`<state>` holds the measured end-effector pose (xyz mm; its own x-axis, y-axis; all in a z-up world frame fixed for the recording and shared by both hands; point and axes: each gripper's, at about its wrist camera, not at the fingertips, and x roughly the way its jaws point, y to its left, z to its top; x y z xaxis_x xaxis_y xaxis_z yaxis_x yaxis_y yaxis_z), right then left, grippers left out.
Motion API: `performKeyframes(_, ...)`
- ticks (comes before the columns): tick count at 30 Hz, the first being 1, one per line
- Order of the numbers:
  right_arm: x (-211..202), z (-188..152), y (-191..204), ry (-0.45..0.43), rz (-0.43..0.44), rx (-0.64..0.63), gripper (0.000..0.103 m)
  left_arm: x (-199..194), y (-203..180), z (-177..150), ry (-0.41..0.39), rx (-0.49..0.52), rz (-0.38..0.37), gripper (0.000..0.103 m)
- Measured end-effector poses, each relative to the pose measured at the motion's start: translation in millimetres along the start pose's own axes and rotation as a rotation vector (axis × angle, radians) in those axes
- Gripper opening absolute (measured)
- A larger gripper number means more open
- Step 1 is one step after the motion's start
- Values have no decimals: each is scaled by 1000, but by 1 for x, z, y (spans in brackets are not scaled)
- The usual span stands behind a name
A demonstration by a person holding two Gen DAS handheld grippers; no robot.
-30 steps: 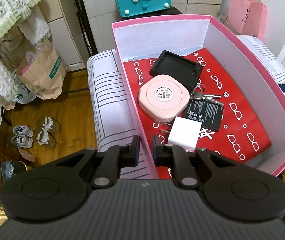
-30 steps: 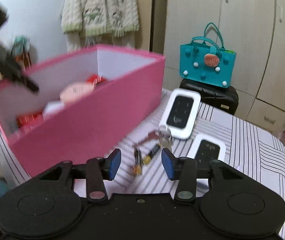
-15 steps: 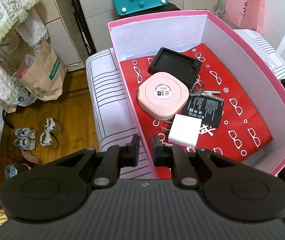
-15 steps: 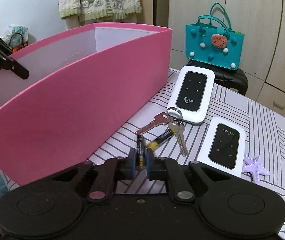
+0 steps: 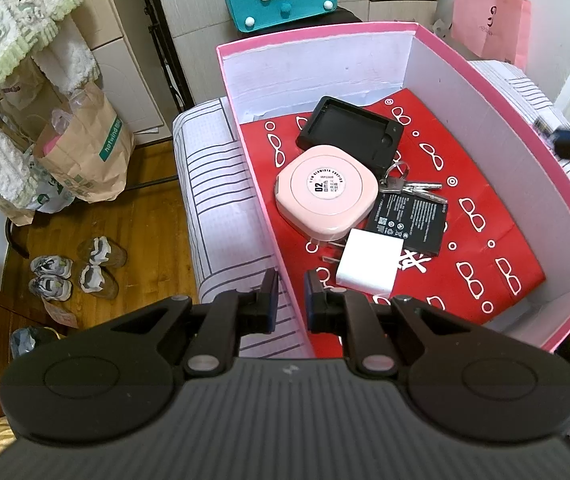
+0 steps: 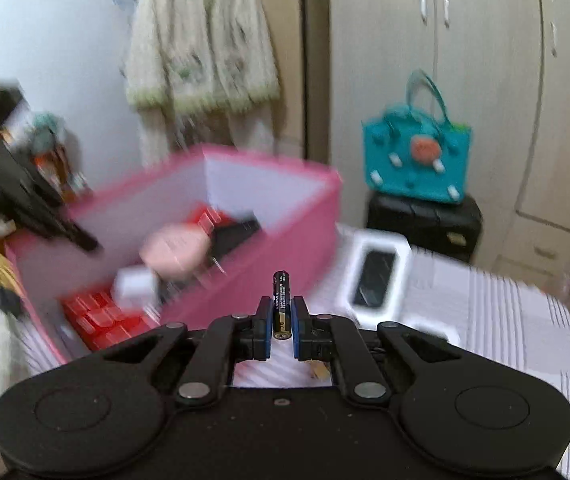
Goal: Organize rigid objects
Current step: 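Carry the AA battery into the box and release it by the cube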
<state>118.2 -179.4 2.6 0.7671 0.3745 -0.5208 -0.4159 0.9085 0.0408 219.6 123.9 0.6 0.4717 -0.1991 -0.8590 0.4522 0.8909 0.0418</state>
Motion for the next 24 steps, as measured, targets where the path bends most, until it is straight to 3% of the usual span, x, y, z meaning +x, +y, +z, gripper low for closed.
performKeyframes(4, -11, 28, 13, -45, 173, 47, 11, 0, 0, 0, 0, -1, 0, 12)
performKeyframes(6, 1, 38, 21, 15, 279, 85, 11, -1, -1, 0, 0, 8, 5, 12)
performKeyframes(10, 34, 43, 48, 176, 352, 58, 11, -1, 0, -2, -2, 14, -2, 12)
performKeyframes(15, 64, 36, 71, 298, 330, -17, 12, -1, 3, -1, -4, 2, -21, 12)
performKeyframes(20, 54, 42, 61, 209, 334, 19, 18, -2, 2, -2, -8, 6, -21, 12)
performKeyframes(24, 32, 54, 41, 104, 245, 51, 25, -2, 3, -2, -11, 4, -28, 12)
